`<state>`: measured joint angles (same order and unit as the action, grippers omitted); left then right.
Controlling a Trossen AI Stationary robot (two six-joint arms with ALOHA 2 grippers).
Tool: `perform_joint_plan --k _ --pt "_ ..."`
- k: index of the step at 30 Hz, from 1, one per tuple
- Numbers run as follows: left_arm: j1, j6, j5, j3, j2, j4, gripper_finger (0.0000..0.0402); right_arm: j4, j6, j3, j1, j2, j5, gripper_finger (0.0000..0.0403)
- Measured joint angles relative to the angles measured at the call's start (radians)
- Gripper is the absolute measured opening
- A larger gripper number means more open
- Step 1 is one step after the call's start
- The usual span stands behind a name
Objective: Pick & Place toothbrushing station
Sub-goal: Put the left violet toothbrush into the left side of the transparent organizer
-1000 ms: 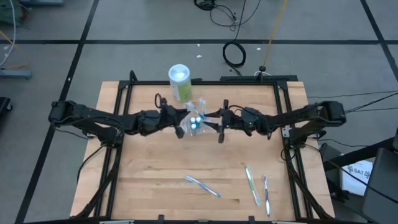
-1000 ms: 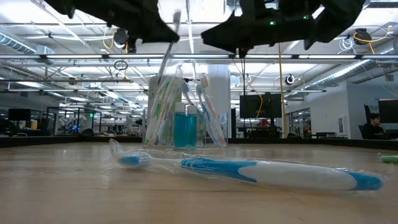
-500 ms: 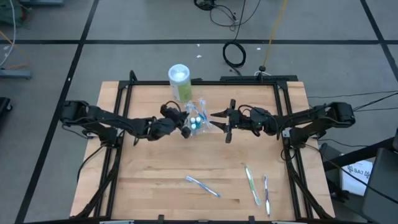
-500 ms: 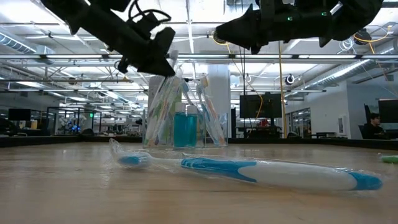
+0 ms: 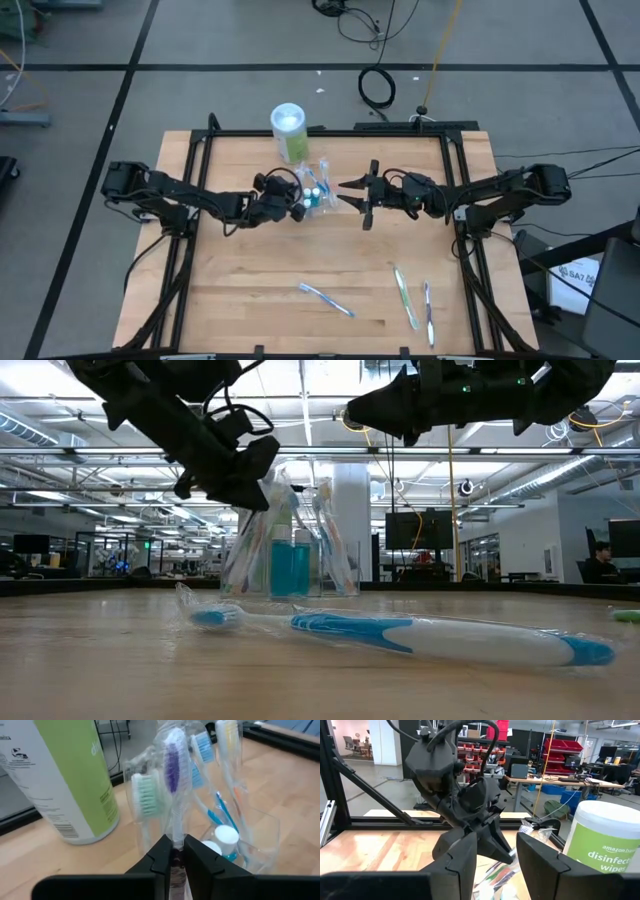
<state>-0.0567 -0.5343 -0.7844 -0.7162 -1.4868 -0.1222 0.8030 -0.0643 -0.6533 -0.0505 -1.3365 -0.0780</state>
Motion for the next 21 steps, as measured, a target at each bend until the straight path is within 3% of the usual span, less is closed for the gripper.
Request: perform_joint_plan --k 7,17,21 --pt "-0.001 0.003 0.007 0.0 0.0 0.071 0.0083 0.0 0.0 0.0 0.0 0.0 0.0 0.013" --pt "0.013 0.005 0.106 -0.007 0.009 0.116 0.0103 0.0 0.0 -0.001 0.0 0.0 0.0 0.013" --pt "0.006 0.001 0.115 -0.052 0.039 0.263 0.0103 -0.001 0.0 -0.001 0.0 0.0 0.0 0.013"
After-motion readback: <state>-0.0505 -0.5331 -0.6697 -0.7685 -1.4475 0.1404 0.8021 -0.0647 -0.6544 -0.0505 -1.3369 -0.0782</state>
